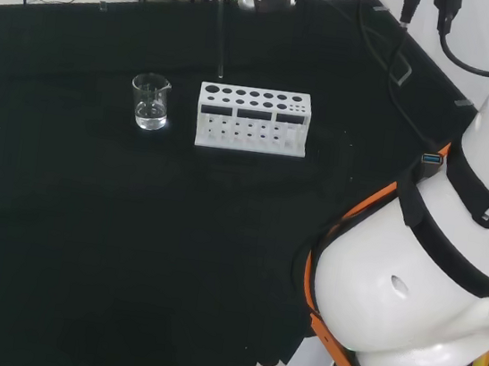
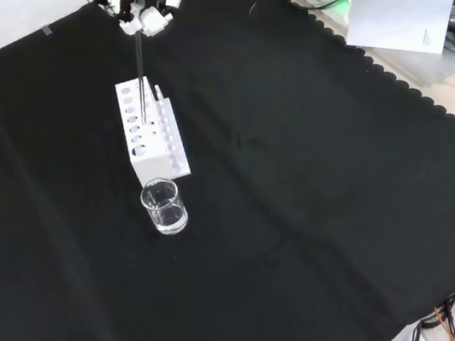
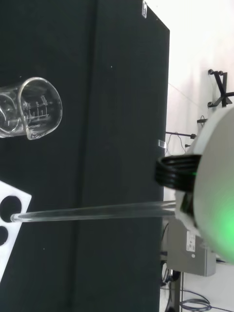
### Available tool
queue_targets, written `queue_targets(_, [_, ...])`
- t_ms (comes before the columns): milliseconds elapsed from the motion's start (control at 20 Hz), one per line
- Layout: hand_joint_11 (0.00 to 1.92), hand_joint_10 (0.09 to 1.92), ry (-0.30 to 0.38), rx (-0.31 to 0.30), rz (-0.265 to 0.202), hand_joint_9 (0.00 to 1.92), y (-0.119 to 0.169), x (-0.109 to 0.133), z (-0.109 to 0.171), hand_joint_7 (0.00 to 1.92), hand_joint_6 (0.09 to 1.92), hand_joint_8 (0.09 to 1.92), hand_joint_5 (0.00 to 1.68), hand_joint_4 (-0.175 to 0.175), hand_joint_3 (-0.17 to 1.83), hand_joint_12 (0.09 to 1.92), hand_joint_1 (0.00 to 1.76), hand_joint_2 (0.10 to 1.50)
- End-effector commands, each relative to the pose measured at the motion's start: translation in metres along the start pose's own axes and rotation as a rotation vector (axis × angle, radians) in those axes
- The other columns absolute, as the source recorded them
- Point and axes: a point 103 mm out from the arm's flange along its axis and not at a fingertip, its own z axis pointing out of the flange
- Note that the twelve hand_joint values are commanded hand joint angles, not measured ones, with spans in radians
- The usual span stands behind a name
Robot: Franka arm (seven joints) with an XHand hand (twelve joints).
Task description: Stir in the beaker to the left of the white test tube rack with the glass rod.
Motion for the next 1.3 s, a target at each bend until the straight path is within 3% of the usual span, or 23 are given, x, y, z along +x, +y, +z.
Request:
queue_targets(50, [1.05, 0.77, 0.015, -0.028, -0.051, 1.64, 0.017, 0.017, -0.007, 1.37, 0.52, 0.8, 1.25, -0.175, 0.78, 0.9, 1.33, 0.58])
queue_targets(500, [1.05, 0.77, 0.058, -0.051, -0.193, 1.64, 0.041, 0.065, -0.004, 1.37, 0.51, 0.79, 1.25, -0.175, 0.78, 0.9, 1.33, 0.58])
queue_targets(750, [1.05, 0.77, 0.069, -0.043, -0.232, 1.64, 0.055, 0.077, 0.002, 1.38, 0.5, 0.79, 1.25, -0.175, 0.78, 0.9, 1.33, 0.58])
queue_targets(950, [1.05, 0.77, 0.033, -0.002, -0.234, 1.64, 0.076, 0.087, -0.004, 1.38, 0.5, 0.79, 1.26, -0.175, 0.78, 0.9, 1.33, 0.58])
queue_targets(1200, [1.05, 0.77, 0.101, -0.027, -0.292, 1.64, 0.077, 0.091, 0.018, 1.38, 0.5, 0.79, 1.26, -0.175, 0.77, 0.9, 1.33, 0.58])
queue_targets(1300, [1.05, 0.77, 0.112, -0.031, -0.292, 1.64, 0.08, 0.088, 0.025, 1.38, 0.5, 0.79, 1.26, -0.175, 0.77, 0.9, 1.33, 0.58])
